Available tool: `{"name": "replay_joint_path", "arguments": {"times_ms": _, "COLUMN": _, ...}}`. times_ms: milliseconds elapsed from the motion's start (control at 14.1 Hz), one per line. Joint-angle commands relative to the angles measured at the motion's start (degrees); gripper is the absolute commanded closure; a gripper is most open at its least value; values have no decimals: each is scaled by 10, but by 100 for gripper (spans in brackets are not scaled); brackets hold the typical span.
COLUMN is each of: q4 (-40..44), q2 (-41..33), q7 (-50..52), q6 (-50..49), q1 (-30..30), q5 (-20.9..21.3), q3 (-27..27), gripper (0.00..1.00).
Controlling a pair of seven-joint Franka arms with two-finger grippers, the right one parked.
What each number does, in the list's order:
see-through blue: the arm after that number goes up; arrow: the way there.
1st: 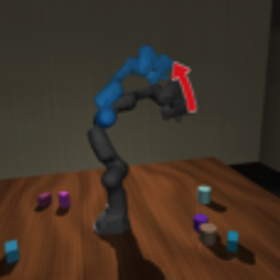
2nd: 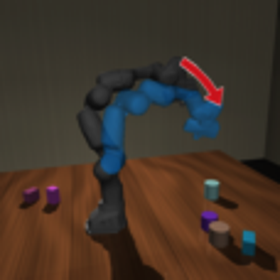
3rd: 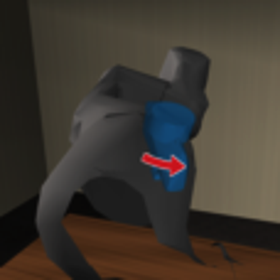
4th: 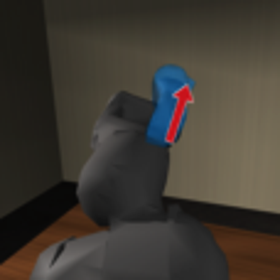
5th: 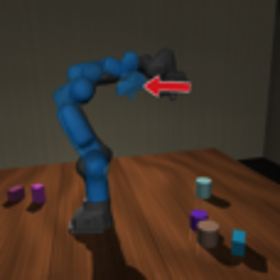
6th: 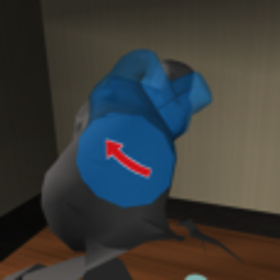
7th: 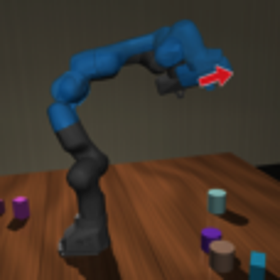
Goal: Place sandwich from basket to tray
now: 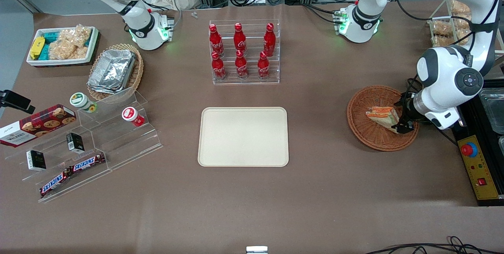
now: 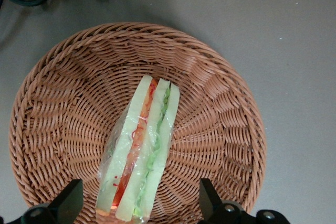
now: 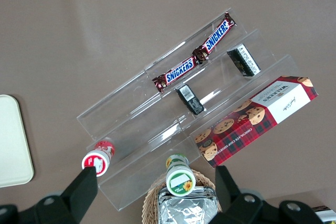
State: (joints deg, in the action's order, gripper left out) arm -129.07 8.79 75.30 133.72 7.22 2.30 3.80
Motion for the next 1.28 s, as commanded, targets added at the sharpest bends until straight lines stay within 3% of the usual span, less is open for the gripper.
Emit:
{"name": "replay_joint_path", "arguments": {"times_ms": 0, "q4": -46, "q2": -12, "q7": 15, "q6": 47, "q1": 1, "q5": 4, "q3": 2, "gripper": 0}}
{"name": "replay_joint_path", "arguments": {"times_ms": 213, "q4": -110, "q2": -18, "q7": 13, "q6": 129, "q1": 1, "q5": 4, "q3": 2, "gripper": 0}}
{"name": "replay_joint_path", "arguments": {"times_ms": 426, "q4": -121, "q2": -9, "q7": 13, "q6": 156, "q1": 1, "q5": 4, "q3": 1, "gripper": 3}}
{"name": "replay_joint_path", "arguments": {"times_ms": 497, "q4": -120, "q2": -9, "q7": 15, "q6": 156, "q1": 1, "q5": 3, "q3": 1, "gripper": 45}}
{"name": "replay_joint_path", "arguments": {"times_ms": 568, "q4": -121, "q2": -10, "q7": 14, "q6": 153, "q1": 1, "q5": 3, "q3": 1, "gripper": 99}}
{"name": "replay_joint_path", "arguments": {"times_ms": 1208, "q4": -109, "q2": -25, "q7": 6, "q6": 140, "q1": 1, "q5": 3, "q3": 1, "gripper": 100}}
